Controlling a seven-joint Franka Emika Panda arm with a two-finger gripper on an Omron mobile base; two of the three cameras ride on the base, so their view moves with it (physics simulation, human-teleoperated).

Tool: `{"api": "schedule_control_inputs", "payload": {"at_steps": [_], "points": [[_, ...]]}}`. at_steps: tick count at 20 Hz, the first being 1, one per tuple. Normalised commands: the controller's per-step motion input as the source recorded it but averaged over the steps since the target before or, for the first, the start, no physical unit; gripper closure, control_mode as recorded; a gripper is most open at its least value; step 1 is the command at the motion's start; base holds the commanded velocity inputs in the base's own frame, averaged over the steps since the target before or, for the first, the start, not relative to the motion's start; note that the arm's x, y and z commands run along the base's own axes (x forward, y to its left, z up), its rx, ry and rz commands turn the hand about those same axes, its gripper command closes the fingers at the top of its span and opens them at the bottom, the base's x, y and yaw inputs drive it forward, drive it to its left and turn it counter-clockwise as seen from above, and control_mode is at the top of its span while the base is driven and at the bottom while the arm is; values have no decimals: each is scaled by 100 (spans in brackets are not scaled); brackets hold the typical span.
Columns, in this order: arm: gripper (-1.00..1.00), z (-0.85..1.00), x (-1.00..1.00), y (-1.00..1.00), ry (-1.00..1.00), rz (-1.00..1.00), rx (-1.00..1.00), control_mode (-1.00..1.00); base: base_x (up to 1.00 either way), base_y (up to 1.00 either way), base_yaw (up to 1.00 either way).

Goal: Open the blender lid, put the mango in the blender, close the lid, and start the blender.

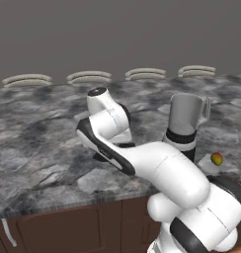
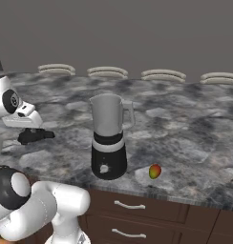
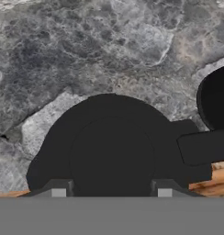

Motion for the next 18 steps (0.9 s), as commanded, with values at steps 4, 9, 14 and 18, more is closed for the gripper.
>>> {"api": "schedule_control_inputs", "payload": {"at_steps": [4, 9, 14, 18], "points": [[100, -52, 86, -9, 0, 1, 0, -100, 0, 0, 0], [100, -82, 71, -1, 1, 3, 0, -100, 0, 0, 0], [100, -64, 54, 0, 2, 1, 0, -100, 0, 0, 0], [100, -38, 13, 0, 2, 0, 0, -100, 0, 0, 0]]}}
